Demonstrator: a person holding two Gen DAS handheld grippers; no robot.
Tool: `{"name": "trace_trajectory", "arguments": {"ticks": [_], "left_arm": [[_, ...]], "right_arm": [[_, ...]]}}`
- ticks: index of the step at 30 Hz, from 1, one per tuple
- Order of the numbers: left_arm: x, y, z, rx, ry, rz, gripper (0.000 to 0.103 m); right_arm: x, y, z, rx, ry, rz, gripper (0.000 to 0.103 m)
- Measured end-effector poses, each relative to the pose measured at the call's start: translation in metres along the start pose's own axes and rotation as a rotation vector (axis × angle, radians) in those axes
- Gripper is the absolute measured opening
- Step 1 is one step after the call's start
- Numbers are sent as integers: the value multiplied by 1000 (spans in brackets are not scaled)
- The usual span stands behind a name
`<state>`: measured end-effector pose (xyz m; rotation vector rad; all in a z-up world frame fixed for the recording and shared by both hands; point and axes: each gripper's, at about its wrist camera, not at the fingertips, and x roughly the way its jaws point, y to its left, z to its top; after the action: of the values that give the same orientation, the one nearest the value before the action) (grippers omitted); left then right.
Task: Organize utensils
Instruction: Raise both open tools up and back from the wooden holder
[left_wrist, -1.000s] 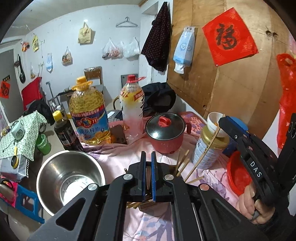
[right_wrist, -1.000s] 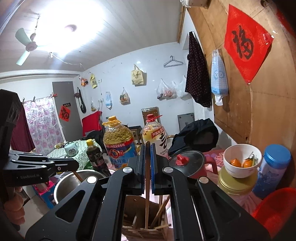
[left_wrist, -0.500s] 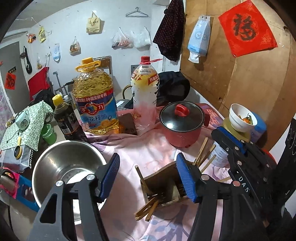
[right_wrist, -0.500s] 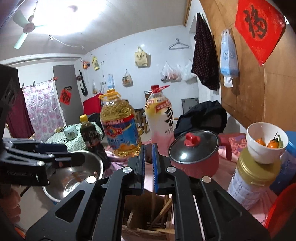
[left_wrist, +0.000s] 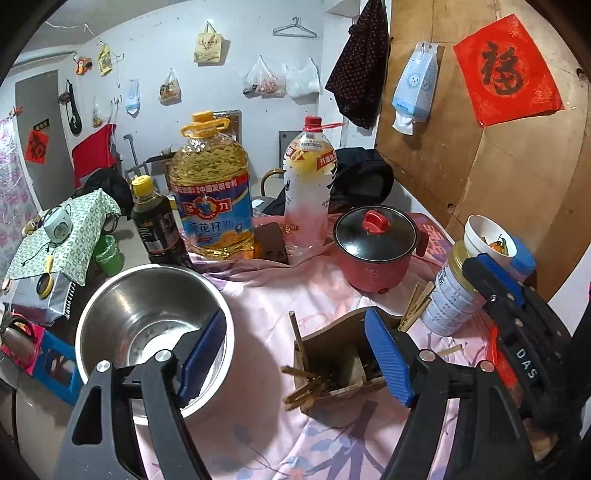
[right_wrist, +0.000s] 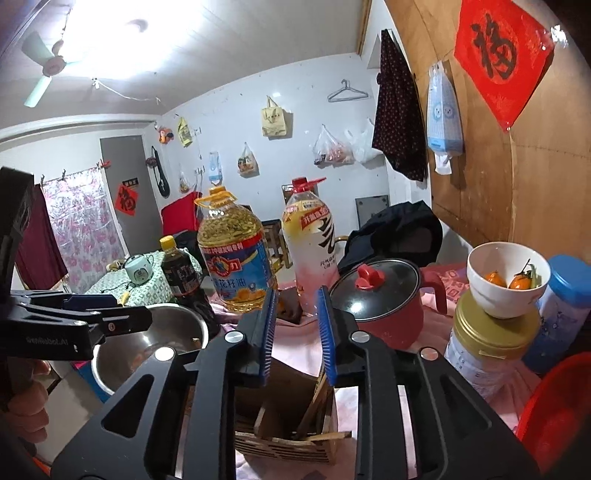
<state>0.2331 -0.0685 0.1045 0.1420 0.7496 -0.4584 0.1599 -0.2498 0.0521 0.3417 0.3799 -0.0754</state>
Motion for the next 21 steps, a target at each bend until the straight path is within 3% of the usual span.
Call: {"name": "trace_trajectory", "arguments": {"ticks": [21], "left_arm": [[-86, 5, -29, -52, -104, 71, 92]], "right_arm": [[-92, 32, 11, -68, -101, -7, 35]]}}
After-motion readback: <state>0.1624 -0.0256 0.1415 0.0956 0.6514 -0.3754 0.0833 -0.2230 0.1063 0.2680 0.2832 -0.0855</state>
